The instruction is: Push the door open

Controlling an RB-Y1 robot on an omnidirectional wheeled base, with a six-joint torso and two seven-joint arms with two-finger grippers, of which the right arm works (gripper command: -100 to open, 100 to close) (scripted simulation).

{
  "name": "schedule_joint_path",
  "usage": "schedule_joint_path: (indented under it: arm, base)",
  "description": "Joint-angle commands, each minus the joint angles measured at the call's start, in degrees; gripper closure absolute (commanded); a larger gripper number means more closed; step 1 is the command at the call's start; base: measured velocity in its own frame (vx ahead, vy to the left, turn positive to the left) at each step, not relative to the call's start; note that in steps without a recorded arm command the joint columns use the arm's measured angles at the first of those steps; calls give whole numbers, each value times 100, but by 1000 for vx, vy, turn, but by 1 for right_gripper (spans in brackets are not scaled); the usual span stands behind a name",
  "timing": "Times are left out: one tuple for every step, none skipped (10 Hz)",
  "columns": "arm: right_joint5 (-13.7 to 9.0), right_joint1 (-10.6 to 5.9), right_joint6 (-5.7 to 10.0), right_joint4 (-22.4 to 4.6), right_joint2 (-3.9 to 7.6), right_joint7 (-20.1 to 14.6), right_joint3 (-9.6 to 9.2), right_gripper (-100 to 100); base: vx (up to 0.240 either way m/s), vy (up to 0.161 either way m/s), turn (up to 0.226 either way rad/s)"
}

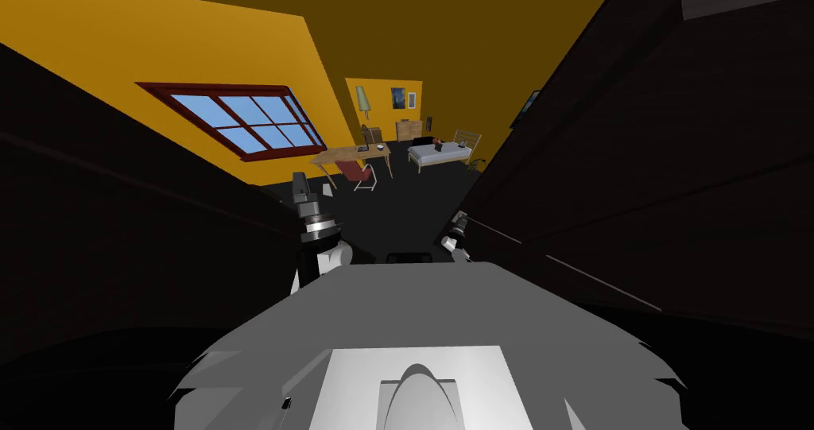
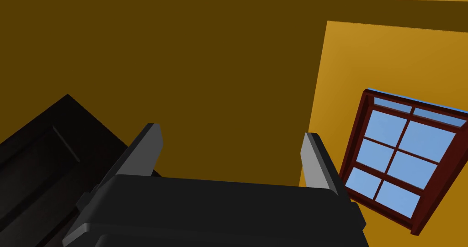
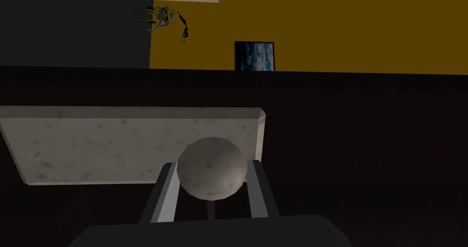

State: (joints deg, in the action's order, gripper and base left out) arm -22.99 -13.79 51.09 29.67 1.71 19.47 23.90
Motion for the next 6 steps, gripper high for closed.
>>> schedule_joint_path:
  arm:
    - [-83,-90,106,-112,45,33,111,100]
    - [-83,-90,106,-112,45,33,111,100]
    - [-160,-94,128,-109,-15,82,206,100]
    - [-186,-95,135,-107,-45,99,239,100]
    - [-165,-67,121,-124,-32,85,214,100]
    - [-263,-66,166,-114,52,153,334,100]
  base:
    - [196,-14,-54]
    - [118,-27,-22]
    - [141,-34,-36]
    - [182,-15,-43]
    - [76,-6,-28]
    - [117,-33,-12]
